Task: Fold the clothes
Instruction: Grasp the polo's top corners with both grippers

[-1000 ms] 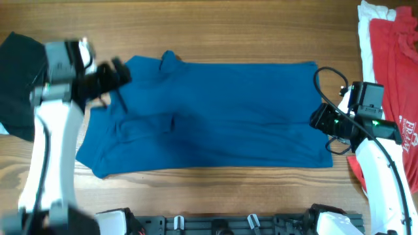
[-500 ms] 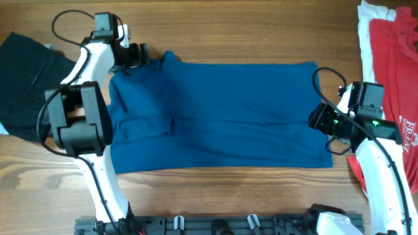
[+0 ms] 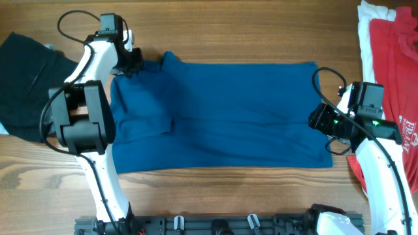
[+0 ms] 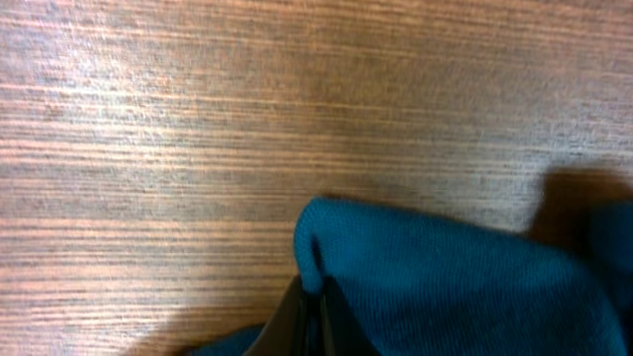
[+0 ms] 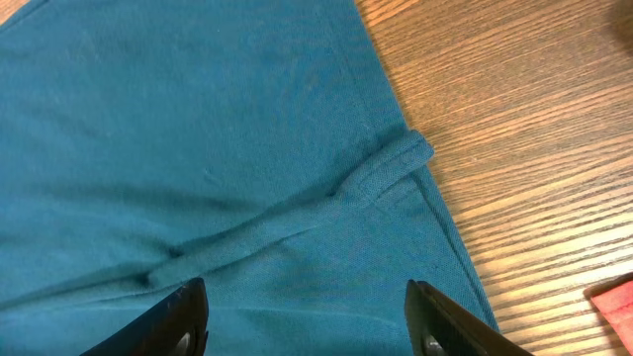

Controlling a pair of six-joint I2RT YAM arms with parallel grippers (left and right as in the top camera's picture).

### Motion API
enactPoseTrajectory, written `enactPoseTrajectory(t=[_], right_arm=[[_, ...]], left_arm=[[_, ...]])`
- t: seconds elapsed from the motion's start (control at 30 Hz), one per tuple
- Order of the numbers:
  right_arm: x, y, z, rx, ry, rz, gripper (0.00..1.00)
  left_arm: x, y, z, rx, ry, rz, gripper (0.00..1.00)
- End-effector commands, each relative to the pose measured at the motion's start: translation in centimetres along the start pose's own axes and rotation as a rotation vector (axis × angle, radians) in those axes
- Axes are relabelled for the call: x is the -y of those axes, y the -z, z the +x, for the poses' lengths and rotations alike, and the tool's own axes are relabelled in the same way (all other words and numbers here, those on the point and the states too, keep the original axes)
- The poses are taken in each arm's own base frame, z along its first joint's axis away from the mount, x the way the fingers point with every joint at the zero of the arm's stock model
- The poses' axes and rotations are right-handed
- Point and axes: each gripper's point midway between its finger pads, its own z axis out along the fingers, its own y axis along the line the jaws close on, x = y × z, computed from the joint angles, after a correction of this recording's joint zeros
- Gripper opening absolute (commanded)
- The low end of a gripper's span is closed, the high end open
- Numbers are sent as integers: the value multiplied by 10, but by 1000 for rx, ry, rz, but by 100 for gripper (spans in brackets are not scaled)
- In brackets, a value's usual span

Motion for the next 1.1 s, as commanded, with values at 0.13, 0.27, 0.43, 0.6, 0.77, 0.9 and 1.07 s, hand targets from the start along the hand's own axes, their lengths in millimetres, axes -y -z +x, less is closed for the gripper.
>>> enactPoseTrajectory(t=[0.13, 0.27, 0.43, 0.6, 0.77, 0.9, 1.07], right_arm=[[-12, 6, -36, 1, 35, -13, 57], [-31, -16, -113, -66, 116, -9, 60], [-41, -121, -177, -126, 114, -13, 64], [-47, -179, -168, -147, 106, -17, 65], [-63, -198, -155, -166, 128, -15, 65], [-53, -205, -145, -183, 131, 81, 49], [-19, -197, -136, -204, 26, 265, 8]], left_arm=[[-17, 13, 11, -42, 261, 6, 4], [-20, 20, 16, -64, 317, 28, 4], [-19, 20, 18, -72, 332, 26, 4], [-18, 20, 18, -73, 330, 27, 4], [-17, 19, 19, -76, 327, 26, 4], [-17, 19, 19, -77, 327, 26, 4], [-17, 19, 19, -77, 327, 26, 4]])
